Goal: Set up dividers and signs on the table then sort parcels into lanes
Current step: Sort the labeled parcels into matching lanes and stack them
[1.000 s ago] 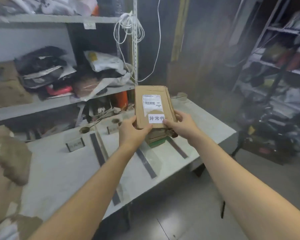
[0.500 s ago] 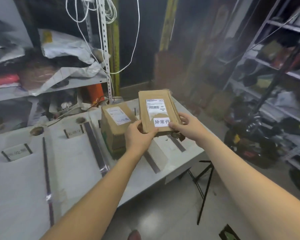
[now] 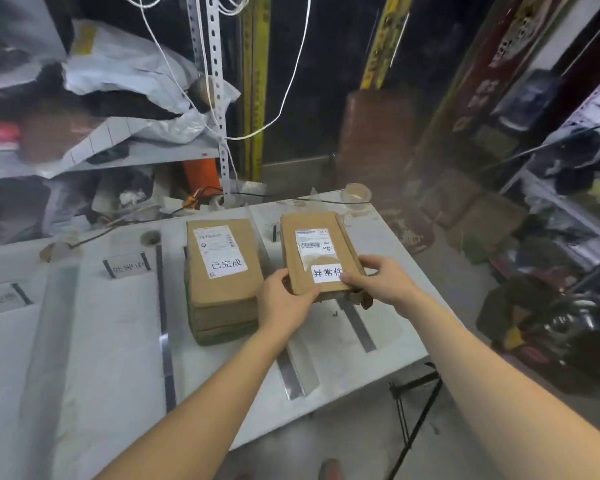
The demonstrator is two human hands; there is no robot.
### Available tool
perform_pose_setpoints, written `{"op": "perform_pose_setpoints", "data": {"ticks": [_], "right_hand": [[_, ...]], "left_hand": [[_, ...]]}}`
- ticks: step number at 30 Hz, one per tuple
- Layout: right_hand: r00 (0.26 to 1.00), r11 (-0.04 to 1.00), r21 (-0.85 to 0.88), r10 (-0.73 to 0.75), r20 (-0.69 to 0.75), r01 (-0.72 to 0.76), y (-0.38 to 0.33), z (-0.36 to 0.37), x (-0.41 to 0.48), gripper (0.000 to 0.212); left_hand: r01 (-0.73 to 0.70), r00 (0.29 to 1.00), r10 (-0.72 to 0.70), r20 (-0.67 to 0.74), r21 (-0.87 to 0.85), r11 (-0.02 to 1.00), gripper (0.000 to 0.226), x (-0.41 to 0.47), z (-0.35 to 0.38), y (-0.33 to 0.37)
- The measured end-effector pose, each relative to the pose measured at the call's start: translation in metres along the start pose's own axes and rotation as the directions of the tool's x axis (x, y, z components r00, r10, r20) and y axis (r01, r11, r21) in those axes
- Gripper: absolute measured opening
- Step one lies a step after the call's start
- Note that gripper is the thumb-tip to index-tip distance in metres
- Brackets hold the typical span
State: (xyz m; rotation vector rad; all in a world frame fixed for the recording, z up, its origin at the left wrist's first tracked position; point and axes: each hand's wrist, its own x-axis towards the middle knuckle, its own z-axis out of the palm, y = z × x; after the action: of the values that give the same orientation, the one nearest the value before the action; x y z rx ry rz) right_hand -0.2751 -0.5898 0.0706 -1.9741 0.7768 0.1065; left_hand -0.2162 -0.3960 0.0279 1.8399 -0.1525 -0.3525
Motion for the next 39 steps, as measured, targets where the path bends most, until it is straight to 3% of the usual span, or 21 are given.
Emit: {"op": "perform_pose_setpoints", "data": {"ticks": [4, 7, 14, 21, 23, 28, 33, 39], "right_hand": [[0.995, 1.000, -0.004, -0.020, 0.096, 0.020, 0.015, -0.010, 0.037, 0.064], [0.988, 0.998, -0.036, -0.043, 0.150, 0.049, 0.023, -0.017, 0.059, 0.052], [0.969, 0.964, -0.221, -0.092, 0.230, 0.144, 0.032, -0.017, 0.093, 0.048], [0.978, 0.946, -0.315, -0.007, 0.208, 0.074, 0.042, -0.001, 0.105, 0.042], [0.980, 0.944, -0.323, -0.008, 0.197, 0.073, 0.044, 0.003, 0.107, 0.042], [0.981, 0.955, -0.289, -0.019, 0.193, 0.075, 0.050, 0.015, 0.108, 0.048], [0.984, 0.976, -0.212, -0.009, 0.175, 0.046, 0.059, 0.034, 0.104, 0.052], [0.989, 0.972, -0.232, -0.015, 0.145, 0.048, 0.062, 0.042, 0.100, 0.055]], "left_hand": [[0.064, 0.996, -0.064, -0.068, 0.003, 0.998, 0.042, 0.011, 0.027, -0.003], [0.128, 0.986, -0.127, -0.113, 0.008, 0.992, 0.032, 0.013, 0.046, -0.001], [0.238, 0.952, -0.221, -0.211, 0.063, 0.969, 0.026, 0.016, 0.069, 0.007], [0.420, 0.901, -0.381, -0.209, 0.192, 0.887, 0.016, 0.037, 0.084, -0.001], [0.444, 0.890, -0.409, -0.203, 0.170, 0.880, 0.026, 0.043, 0.089, -0.005], [0.462, 0.862, -0.424, -0.277, 0.089, 0.882, 0.024, 0.051, 0.097, -0.014], [0.454, 0.861, -0.394, -0.323, 0.135, 0.881, 0.038, 0.049, 0.104, -0.019], [0.353, 0.920, -0.300, -0.252, 0.200, 0.914, 0.045, 0.043, 0.101, -0.019]]}}
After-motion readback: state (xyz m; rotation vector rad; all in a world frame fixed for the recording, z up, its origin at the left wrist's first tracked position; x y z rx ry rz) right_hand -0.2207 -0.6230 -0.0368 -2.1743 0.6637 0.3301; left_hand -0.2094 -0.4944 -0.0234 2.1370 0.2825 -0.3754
